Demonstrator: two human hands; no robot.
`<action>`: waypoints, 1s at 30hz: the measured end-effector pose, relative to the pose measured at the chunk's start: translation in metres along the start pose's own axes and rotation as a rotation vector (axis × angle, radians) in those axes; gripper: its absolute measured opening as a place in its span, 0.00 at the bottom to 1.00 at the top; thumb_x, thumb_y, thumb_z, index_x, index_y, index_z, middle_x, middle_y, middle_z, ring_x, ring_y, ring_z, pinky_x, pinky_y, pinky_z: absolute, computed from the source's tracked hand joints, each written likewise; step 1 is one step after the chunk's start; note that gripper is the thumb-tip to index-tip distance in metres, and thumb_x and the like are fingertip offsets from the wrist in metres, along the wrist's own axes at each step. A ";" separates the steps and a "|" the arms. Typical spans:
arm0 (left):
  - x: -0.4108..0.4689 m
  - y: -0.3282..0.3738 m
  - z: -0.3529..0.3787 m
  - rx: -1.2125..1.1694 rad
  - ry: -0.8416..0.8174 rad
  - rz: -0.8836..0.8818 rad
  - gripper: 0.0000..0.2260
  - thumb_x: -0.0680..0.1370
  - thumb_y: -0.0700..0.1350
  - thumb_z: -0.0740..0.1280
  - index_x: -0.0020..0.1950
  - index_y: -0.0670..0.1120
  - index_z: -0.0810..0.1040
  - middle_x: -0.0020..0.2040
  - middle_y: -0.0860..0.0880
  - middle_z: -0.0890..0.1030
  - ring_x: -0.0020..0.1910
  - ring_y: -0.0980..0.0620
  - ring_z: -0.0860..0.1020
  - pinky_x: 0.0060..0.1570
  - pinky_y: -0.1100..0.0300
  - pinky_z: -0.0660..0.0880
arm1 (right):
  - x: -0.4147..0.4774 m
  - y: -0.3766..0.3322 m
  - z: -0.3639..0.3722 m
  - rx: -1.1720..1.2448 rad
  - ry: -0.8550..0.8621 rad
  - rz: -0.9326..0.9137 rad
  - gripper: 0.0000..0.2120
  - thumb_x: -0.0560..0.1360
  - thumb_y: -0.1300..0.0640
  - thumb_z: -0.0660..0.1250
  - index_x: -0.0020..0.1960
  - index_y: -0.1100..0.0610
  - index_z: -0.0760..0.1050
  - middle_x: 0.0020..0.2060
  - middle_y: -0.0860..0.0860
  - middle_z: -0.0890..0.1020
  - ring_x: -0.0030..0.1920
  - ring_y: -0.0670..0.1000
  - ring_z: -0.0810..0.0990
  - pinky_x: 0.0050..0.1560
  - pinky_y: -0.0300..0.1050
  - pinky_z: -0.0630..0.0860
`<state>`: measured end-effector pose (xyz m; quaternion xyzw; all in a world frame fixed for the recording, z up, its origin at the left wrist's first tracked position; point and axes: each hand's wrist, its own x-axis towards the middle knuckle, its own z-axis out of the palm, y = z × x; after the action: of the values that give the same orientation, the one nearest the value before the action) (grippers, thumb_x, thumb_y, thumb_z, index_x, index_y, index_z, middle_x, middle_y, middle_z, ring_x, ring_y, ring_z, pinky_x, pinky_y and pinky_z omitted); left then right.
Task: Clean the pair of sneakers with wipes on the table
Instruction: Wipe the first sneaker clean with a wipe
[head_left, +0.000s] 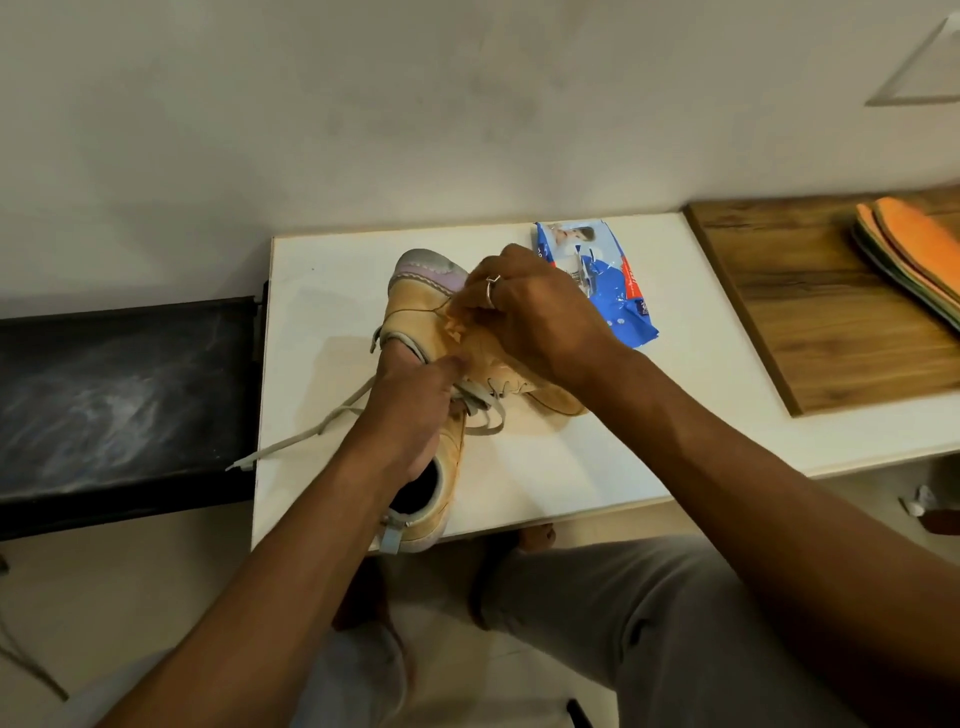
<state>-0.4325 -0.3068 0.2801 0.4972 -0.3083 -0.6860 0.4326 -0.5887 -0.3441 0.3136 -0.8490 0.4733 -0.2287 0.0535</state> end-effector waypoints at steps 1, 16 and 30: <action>0.000 0.000 0.000 -0.001 -0.002 0.002 0.18 0.79 0.35 0.69 0.67 0.48 0.76 0.57 0.45 0.85 0.52 0.43 0.85 0.38 0.57 0.79 | -0.003 0.001 -0.003 -0.008 -0.026 -0.012 0.09 0.75 0.61 0.70 0.53 0.54 0.84 0.48 0.51 0.83 0.47 0.54 0.78 0.42 0.53 0.78; -0.001 0.000 -0.002 0.059 -0.035 0.023 0.14 0.79 0.35 0.68 0.62 0.50 0.78 0.51 0.46 0.87 0.47 0.44 0.86 0.38 0.56 0.78 | 0.000 -0.001 0.009 -0.112 0.037 -0.033 0.09 0.73 0.61 0.71 0.52 0.53 0.85 0.47 0.50 0.83 0.45 0.54 0.77 0.38 0.52 0.76; 0.004 -0.008 -0.005 0.059 0.033 -0.016 0.15 0.80 0.36 0.68 0.65 0.48 0.76 0.57 0.46 0.85 0.51 0.44 0.85 0.40 0.56 0.79 | -0.028 0.011 -0.008 -0.125 -0.111 -0.004 0.09 0.76 0.57 0.70 0.55 0.52 0.84 0.49 0.51 0.84 0.47 0.53 0.79 0.38 0.52 0.79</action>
<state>-0.4310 -0.3073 0.2702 0.5235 -0.3171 -0.6718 0.4173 -0.6133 -0.3263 0.3074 -0.8631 0.4811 -0.1515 0.0258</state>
